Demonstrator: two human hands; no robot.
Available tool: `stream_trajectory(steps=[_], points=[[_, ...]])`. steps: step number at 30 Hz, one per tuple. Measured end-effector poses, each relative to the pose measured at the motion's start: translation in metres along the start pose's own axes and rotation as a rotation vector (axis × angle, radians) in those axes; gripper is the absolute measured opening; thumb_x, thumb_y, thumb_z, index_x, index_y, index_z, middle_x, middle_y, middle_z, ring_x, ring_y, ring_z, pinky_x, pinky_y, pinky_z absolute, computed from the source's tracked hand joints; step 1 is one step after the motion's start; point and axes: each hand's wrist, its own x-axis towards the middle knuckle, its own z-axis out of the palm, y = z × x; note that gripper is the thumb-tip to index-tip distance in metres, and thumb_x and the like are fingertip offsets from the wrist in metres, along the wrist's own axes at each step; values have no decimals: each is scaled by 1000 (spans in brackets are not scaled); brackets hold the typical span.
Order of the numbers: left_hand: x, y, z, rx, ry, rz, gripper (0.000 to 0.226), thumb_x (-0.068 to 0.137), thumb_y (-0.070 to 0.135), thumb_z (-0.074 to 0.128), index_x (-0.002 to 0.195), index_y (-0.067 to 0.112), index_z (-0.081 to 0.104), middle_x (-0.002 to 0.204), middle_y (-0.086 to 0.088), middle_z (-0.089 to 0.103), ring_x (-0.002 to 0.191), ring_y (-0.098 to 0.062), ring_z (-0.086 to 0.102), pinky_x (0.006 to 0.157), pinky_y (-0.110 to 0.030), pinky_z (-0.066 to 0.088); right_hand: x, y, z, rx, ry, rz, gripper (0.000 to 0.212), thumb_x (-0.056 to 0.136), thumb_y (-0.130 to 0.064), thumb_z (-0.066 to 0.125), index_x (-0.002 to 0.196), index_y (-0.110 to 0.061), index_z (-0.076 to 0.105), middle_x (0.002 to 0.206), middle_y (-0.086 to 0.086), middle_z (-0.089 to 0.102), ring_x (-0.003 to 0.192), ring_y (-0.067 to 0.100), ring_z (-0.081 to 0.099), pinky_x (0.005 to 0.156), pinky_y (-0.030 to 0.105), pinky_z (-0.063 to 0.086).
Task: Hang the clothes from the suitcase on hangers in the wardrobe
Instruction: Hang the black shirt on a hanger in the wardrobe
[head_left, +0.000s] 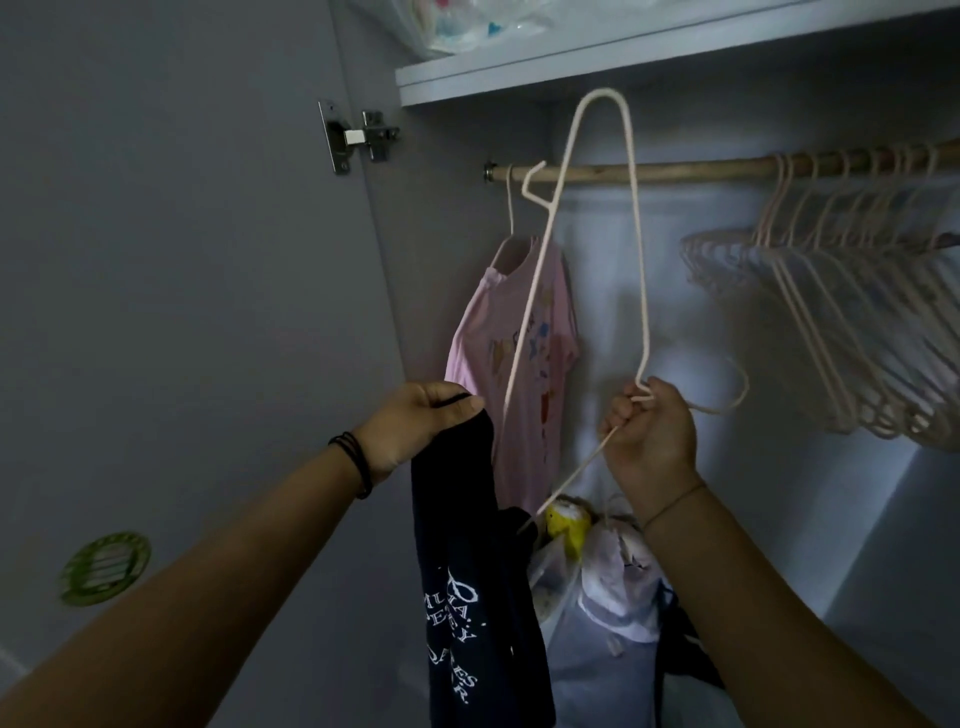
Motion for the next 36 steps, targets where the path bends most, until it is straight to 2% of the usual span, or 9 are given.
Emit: stream_trajectory(steps=[4,7,10,15,18,22,27,31,36], points=[[-2,1,-6,-19,20,17,19,90,19,60,81,5,69,74,-3,70,65,-11,64,64,-20,50,6,11,-9,-22,17,60,36,96,-24,27,60,-18,31,37,-5,32,34,9,28,51,25,20],[-5,1,-16,-44,68,13,22,90,22,59,87,4,70,83,-9,71,72,-15,66,66,-22,52,11,23,-23,-203,51,40,35,95,-17,30,60,-19,30,35,-7,29,34,7,25,49,24,19],[-8,-3,-23,-35,134,8,20,92,20,58,84,6,69,79,-7,70,69,-13,65,63,-19,51,11,32,-38,-448,72,-45,39,93,-13,32,55,-19,29,35,-7,26,37,8,23,51,27,20],[-10,-9,-21,-121,194,-16,19,90,19,60,89,2,70,79,-7,71,69,-13,65,67,-21,53,8,48,-40,-516,57,-38,39,94,-11,35,55,-15,35,37,-8,30,37,7,26,53,28,20],[-7,-9,-17,-202,266,20,13,88,12,62,79,8,70,71,0,70,66,-8,64,66,-17,52,-4,66,-37,-582,52,-15,42,96,-15,40,53,-17,39,38,-9,35,37,4,31,53,27,24],[-9,-7,-24,-301,328,18,27,90,6,56,71,11,75,68,0,71,62,-7,66,64,-16,53,-14,72,-46,-667,42,-22,43,94,-24,51,52,-18,42,41,-9,37,43,7,34,53,26,29],[-16,-19,-41,-374,339,-1,33,94,21,51,99,-7,68,89,-17,72,76,-21,69,69,-24,55,-23,45,-53,-820,21,-55,42,96,-27,49,57,-14,41,50,-3,37,48,9,36,51,21,32],[-17,-27,-38,-407,435,1,27,93,19,54,92,-2,69,82,-10,73,71,-15,68,66,-22,54,-25,30,-54,-960,-37,-87,40,96,-27,50,59,-12,46,49,-4,41,44,4,40,44,13,33],[-16,-29,-39,-432,519,8,22,93,20,55,87,4,69,76,-2,72,68,-9,67,63,-18,52,-27,14,-54,-1122,-94,-142,38,95,-28,50,61,-11,49,57,6,44,56,14,42,56,28,33]])
